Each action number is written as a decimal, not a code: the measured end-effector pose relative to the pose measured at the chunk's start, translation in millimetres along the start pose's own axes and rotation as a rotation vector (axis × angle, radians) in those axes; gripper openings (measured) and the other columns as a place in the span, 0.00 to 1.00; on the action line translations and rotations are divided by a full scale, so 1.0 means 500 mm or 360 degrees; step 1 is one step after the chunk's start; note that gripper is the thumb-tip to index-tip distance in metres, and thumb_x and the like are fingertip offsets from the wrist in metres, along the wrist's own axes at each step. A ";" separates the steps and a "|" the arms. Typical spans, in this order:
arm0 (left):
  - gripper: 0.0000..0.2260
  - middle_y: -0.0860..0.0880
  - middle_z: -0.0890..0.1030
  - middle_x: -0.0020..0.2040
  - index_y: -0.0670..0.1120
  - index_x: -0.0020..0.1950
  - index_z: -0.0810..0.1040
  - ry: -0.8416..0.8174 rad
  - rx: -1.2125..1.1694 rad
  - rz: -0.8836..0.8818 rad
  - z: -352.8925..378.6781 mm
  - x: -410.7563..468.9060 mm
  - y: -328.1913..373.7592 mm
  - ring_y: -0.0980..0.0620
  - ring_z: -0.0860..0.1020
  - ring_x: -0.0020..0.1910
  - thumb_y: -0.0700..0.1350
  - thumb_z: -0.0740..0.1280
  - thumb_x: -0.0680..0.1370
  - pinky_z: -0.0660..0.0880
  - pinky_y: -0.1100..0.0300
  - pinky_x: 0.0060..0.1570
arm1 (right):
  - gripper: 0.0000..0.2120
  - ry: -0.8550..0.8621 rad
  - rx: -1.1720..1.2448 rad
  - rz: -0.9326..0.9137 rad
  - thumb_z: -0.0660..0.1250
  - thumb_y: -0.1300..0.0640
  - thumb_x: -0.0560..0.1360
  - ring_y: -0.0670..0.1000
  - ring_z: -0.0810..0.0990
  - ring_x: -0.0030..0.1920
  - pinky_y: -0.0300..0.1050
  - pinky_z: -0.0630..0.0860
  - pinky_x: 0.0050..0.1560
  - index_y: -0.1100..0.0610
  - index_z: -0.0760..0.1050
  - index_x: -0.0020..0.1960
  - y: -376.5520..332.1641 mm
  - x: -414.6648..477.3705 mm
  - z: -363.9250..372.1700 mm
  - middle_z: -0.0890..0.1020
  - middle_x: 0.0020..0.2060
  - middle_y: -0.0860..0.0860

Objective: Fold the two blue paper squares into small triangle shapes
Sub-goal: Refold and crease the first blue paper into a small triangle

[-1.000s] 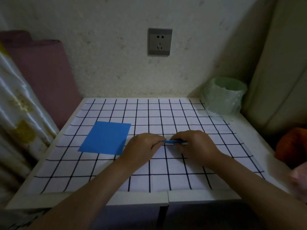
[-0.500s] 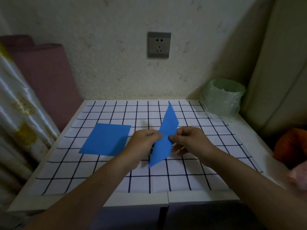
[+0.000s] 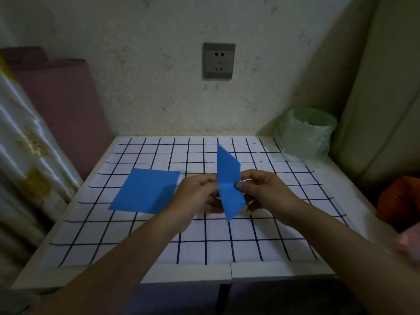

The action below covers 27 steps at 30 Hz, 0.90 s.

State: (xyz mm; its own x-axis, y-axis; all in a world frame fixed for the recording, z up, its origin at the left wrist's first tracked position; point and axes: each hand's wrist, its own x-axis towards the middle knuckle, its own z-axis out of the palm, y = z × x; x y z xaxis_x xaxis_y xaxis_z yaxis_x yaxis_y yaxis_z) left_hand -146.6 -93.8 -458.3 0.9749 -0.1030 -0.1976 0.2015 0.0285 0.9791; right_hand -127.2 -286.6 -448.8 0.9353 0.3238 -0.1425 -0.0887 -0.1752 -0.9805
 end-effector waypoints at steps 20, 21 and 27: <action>0.11 0.40 0.84 0.52 0.41 0.57 0.80 -0.0238 -0.0222 -0.0106 -0.007 -0.006 0.017 0.42 0.83 0.45 0.47 0.64 0.81 0.79 0.54 0.41 | 0.20 0.0032 -0.0011 -0.0184 0.59 0.68 0.80 0.55 0.83 0.41 0.54 0.80 0.41 0.49 0.85 0.46 -0.010 -0.001 0.000 0.86 0.44 0.54; 0.11 0.40 0.84 0.52 0.41 0.57 0.79 -0.0250 -0.0151 -0.0083 -0.009 -0.006 0.018 0.43 0.84 0.46 0.47 0.66 0.80 0.79 0.54 0.42 | 0.20 0.0042 -0.0043 -0.0214 0.59 0.67 0.80 0.53 0.83 0.40 0.54 0.80 0.40 0.48 0.85 0.48 -0.009 -0.001 0.002 0.86 0.43 0.52; 0.15 0.41 0.84 0.54 0.44 0.60 0.75 0.0047 -0.0325 -0.0031 -0.008 0.003 0.003 0.46 0.85 0.50 0.38 0.72 0.75 0.82 0.52 0.48 | 0.22 -0.0130 0.0184 0.0182 0.61 0.37 0.77 0.55 0.83 0.43 0.49 0.81 0.40 0.47 0.77 0.64 -0.007 0.001 -0.008 0.84 0.49 0.56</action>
State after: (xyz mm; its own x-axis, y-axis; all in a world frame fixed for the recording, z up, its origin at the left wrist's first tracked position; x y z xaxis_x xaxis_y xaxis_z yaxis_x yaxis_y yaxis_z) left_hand -144.6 -90.0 -457.3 0.9724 -0.0761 -0.2206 0.2323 0.2282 0.9455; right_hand -125.4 -289.4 -445.0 0.8863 0.3831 -0.2601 -0.2364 -0.1087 -0.9656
